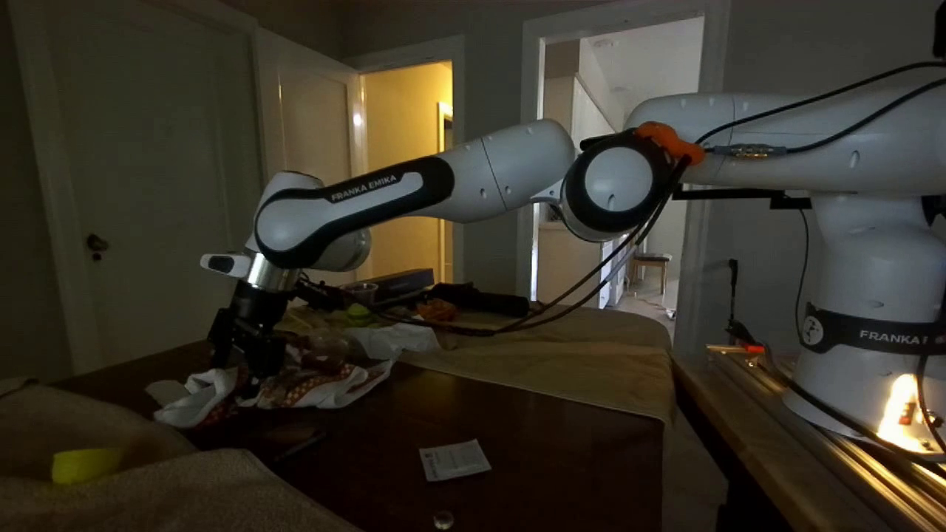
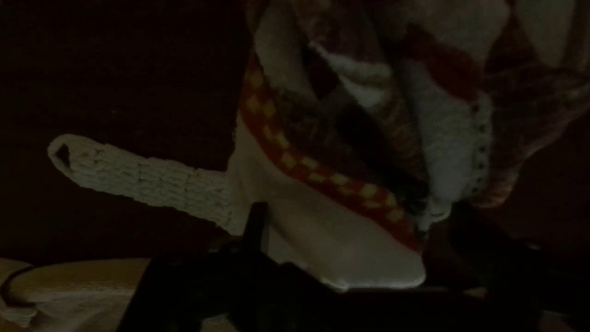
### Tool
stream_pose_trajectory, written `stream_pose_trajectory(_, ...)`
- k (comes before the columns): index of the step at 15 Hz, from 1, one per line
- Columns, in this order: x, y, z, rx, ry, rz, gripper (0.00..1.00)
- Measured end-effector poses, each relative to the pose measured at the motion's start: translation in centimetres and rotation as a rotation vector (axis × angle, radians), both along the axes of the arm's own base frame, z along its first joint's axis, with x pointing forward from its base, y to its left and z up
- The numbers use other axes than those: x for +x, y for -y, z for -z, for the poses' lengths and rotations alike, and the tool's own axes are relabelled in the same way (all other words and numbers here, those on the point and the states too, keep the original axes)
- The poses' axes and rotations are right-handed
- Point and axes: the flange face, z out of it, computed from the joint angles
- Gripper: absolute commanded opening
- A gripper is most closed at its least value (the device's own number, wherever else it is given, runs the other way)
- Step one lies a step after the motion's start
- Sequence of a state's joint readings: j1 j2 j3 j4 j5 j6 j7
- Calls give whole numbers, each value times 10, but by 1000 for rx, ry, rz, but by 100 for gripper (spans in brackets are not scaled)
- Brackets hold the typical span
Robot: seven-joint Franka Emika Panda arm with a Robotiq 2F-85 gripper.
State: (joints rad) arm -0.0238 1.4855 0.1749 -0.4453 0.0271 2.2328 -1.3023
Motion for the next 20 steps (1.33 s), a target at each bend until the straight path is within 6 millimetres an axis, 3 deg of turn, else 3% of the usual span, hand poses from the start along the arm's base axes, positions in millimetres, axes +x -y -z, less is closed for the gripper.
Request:
stream_pose_trajectory(2, -2, 5, 9, 1, 9, -104, 74)
stream_pose_trajectory(6, -6, 12, 22, 22, 32, -277, 44)
stream_pose_trajectory(9, -5, 16, 20, 19, 51, -321, 24)
stream_pose_trajectory(12, -1, 19, 3, 7, 82, -320, 4)
stream_pose_trajectory(14, 6, 17, -18, -8, 133, -304, 0)
stream_pose_trajectory(16, 13, 10, -43, -27, 214, -269, 3)
stream_pose_trajectory(20, 26, -3, -107, -98, 411, -182, 3)
